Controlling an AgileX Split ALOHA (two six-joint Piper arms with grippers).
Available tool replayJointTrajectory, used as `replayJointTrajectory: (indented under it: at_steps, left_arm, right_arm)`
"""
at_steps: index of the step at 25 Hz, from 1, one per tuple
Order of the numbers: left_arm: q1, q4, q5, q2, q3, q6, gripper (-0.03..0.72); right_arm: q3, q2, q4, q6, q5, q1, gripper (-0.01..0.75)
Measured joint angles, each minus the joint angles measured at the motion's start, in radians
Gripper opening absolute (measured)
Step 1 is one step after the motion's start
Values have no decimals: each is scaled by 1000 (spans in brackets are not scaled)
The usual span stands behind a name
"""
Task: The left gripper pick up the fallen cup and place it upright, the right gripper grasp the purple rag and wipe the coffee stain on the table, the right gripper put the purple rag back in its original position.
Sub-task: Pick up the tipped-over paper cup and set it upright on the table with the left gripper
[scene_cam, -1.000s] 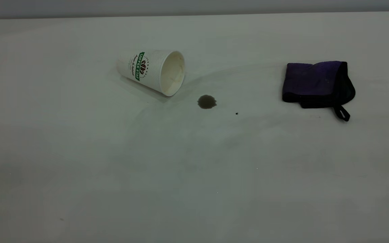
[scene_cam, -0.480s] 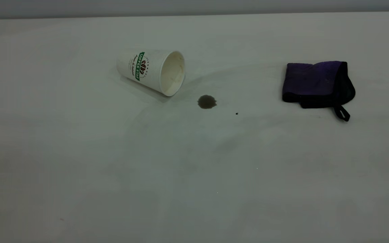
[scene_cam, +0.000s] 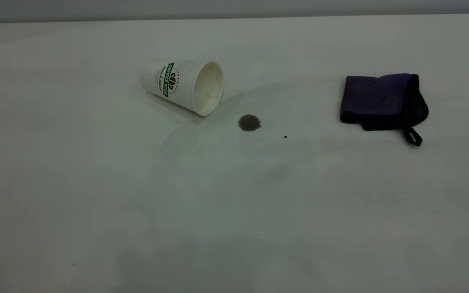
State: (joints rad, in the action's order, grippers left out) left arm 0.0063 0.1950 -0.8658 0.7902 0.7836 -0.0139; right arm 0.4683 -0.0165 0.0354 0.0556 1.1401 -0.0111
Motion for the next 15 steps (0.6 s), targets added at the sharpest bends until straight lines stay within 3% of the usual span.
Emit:
replayJointTrajectory:
  at_steps: [4, 8, 15]
  left_arm:
    - [-5, 0, 89, 211, 79, -16, 673]
    - [-78, 37, 110, 436, 173, -41, 697]
    - [-360, 291, 94, 793, 374, -286, 697]
  right_arm:
    - [0, 0, 0, 0, 0, 0, 238]
    - [0, 0, 0, 0, 0, 0, 238]
    - [0, 0, 0, 0, 0, 0, 238]
